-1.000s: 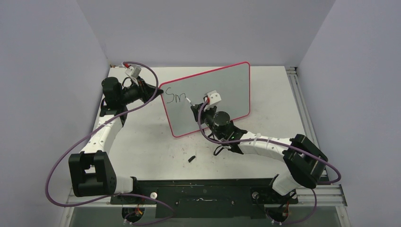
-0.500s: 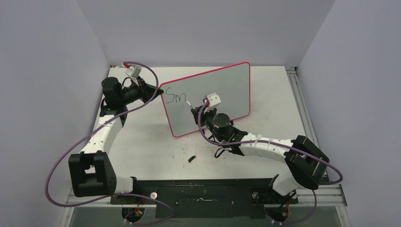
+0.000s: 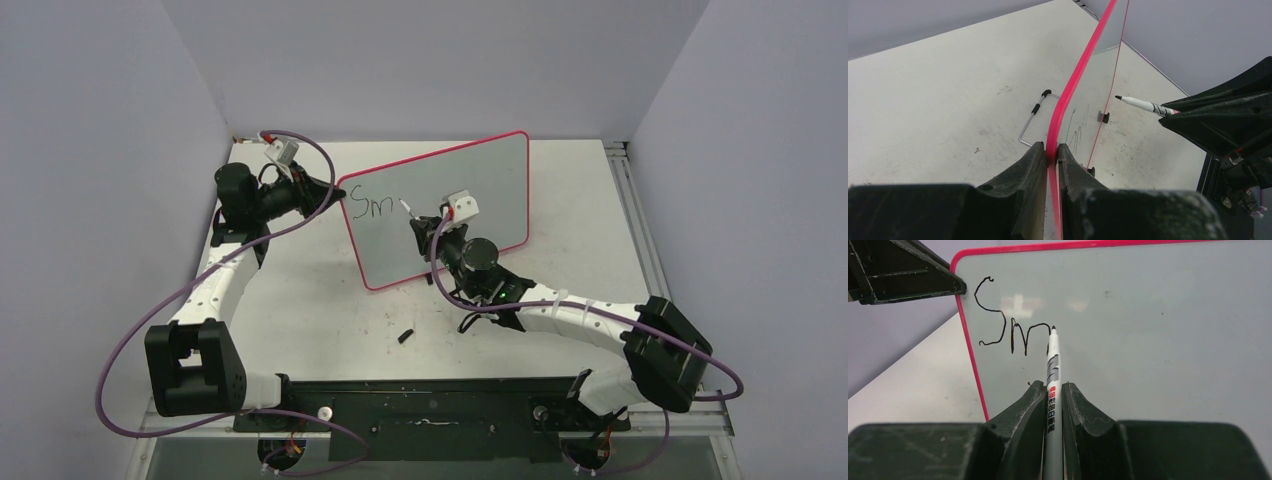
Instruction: Write a sentence on the whiteboard
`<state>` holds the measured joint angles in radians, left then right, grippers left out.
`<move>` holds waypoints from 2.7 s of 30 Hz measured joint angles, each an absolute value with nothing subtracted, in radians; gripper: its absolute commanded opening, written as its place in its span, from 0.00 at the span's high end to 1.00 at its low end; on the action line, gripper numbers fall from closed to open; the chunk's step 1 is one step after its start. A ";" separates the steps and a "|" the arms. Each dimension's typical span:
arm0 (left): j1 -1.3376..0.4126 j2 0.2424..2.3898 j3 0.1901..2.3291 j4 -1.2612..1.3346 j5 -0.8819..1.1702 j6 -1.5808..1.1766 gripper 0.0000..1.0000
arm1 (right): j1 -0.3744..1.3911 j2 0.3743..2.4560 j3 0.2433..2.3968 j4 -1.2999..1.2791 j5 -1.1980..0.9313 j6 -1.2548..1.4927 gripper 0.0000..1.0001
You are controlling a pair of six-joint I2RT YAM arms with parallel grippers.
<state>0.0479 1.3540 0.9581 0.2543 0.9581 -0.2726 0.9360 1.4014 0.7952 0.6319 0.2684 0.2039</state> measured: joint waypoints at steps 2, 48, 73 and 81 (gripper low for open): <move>0.048 1.354 0.958 0.254 0.958 -0.273 1.00 | 0.936 1.405 0.797 0.634 0.273 0.198 0.95; 0.048 1.351 0.958 0.245 0.954 -0.268 1.00 | 0.905 1.484 0.783 0.654 0.272 0.212 0.95; 0.049 1.350 0.958 0.244 0.958 -0.267 1.00 | 0.930 1.430 0.813 0.617 0.273 0.181 0.95; 0.049 1.350 0.958 0.244 0.958 -0.267 1.00 | 0.929 1.444 0.838 0.625 0.273 0.167 0.95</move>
